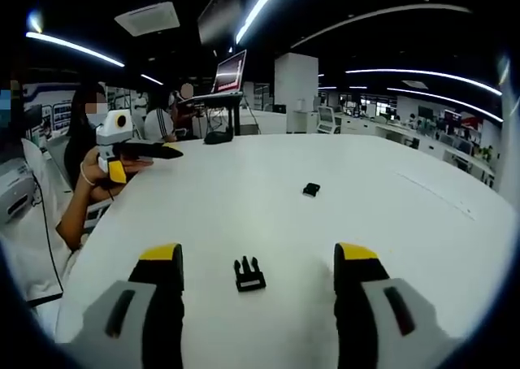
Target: Snap the two parts of the plastic buckle together until the buckle closes and remains connected.
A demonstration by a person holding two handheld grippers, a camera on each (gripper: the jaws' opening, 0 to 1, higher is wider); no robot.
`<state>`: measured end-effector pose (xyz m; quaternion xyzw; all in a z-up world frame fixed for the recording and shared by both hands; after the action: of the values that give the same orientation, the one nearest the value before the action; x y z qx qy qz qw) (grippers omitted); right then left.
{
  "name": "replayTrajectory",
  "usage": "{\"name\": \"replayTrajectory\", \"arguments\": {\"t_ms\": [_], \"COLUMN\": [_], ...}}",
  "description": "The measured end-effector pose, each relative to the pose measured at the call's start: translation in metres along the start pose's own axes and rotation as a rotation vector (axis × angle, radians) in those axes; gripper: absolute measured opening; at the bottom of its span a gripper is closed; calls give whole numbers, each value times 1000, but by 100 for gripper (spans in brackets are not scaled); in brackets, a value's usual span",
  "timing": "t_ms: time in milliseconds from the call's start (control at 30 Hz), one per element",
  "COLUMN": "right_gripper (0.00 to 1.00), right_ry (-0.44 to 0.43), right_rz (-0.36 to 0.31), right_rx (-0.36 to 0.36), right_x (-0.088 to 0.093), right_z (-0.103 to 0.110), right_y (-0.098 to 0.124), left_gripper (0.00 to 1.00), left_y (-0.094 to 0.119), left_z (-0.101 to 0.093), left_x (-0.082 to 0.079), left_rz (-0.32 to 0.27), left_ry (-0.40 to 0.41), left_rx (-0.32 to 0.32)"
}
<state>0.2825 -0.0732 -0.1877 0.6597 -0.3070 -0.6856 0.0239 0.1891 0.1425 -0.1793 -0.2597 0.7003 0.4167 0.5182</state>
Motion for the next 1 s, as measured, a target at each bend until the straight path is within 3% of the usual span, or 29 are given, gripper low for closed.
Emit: {"name": "replayTrajectory", "arguments": {"t_ms": [133,233,467,533,633,833,1000], "right_gripper": [99,100,100,100,100,100,100], "right_ry": [-7,-11,-38,-77,-94,-154,-172], "right_rz": [-28,-35,-77,-63,-45,-65,-58], "right_rx": [58,87,185,233,288,312,351], "right_x": [-9,-14,-21,-17,-10,0,6], "right_z": [-5,-5,-10,-16,-19,-14,-16], "right_y": [0,2,8,10,12,21,30], "left_gripper": [92,92,92,92,92,92,92], "left_y": [-2,-4,-7,-11,-18,-26,-33], "left_z": [-2,-2,6,6,2,1,-5], "left_x": [-2,-4,-19,-29,-37,-49,-55], "left_rz": [7,13,-11,-43,-43,-46,-49], "left_ry": [-11,-13,-7,-18,-18,-48,-15], "left_rx": [4,2,-67,-86,-71,-90,-37]}}
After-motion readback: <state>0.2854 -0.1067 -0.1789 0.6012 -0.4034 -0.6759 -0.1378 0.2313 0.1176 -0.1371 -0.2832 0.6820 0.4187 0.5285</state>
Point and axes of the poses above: the point that each gripper's makers call its tool centre point, and the gripper's own axes: y roughly backward along the fingers, z roughly to its left, x roughly out of its underside, the point moved 2 cm from there along y, roughly backward along the fingers, and after that the axes turned 6 degrees about z, right-handed, at the moved point
